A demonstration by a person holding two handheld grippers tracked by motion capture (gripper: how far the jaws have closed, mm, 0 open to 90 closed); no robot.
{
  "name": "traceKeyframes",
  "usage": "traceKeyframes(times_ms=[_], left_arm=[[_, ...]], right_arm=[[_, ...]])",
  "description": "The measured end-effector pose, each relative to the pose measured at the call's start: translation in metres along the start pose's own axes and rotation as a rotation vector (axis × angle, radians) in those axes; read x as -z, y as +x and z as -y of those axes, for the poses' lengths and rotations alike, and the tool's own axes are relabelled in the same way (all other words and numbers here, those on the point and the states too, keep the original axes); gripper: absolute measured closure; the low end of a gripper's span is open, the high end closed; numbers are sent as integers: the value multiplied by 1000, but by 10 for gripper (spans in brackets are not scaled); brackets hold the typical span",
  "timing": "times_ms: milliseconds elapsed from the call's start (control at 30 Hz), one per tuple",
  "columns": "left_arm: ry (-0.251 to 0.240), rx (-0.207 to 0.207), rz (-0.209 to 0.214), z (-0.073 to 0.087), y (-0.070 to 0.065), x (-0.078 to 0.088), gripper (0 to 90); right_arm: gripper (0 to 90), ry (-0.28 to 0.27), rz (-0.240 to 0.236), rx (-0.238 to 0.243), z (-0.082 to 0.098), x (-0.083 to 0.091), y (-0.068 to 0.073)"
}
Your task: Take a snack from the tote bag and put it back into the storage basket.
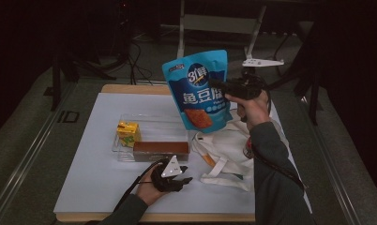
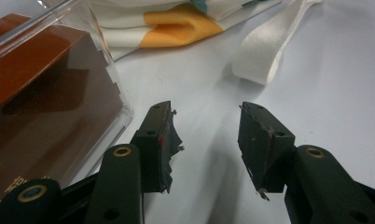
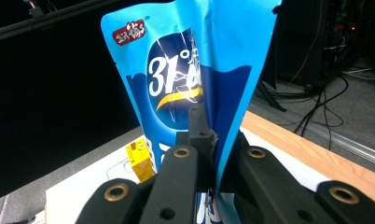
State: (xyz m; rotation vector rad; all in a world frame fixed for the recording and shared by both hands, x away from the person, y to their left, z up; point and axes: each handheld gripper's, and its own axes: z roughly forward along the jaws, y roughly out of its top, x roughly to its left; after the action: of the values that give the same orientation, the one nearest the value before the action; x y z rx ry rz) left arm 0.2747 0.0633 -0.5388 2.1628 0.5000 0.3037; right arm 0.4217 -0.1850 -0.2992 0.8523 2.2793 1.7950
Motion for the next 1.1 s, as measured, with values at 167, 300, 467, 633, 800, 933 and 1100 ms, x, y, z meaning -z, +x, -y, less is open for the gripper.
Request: traceKeyframes(times_ms=[167, 300, 467, 633, 800, 933, 1100], left_arm=[[0, 1, 2, 0, 0, 0, 547], [0, -2, 2, 0, 0, 0, 547], [-3, 0, 3, 0, 0, 0, 546], [-1, -4, 1, 0, 0, 0, 546], [-2, -4, 0, 0, 0, 0, 546], [-2, -4, 2, 0, 0, 0, 546], [0, -7, -2, 0, 0, 0, 546]], right_arm=[[888, -1, -4, -7, -3, -14, 3], [888, 1, -5, -9, -6, -24, 6], [888, -3, -2, -20, -8, -37, 8], [888, -1, -8, -31, -7, -52, 10], [888, 25, -1, -23, -4, -67, 11], [888, 39, 8, -34, 0, -78, 10], [888, 44, -3, -55, 3, -93, 9]])
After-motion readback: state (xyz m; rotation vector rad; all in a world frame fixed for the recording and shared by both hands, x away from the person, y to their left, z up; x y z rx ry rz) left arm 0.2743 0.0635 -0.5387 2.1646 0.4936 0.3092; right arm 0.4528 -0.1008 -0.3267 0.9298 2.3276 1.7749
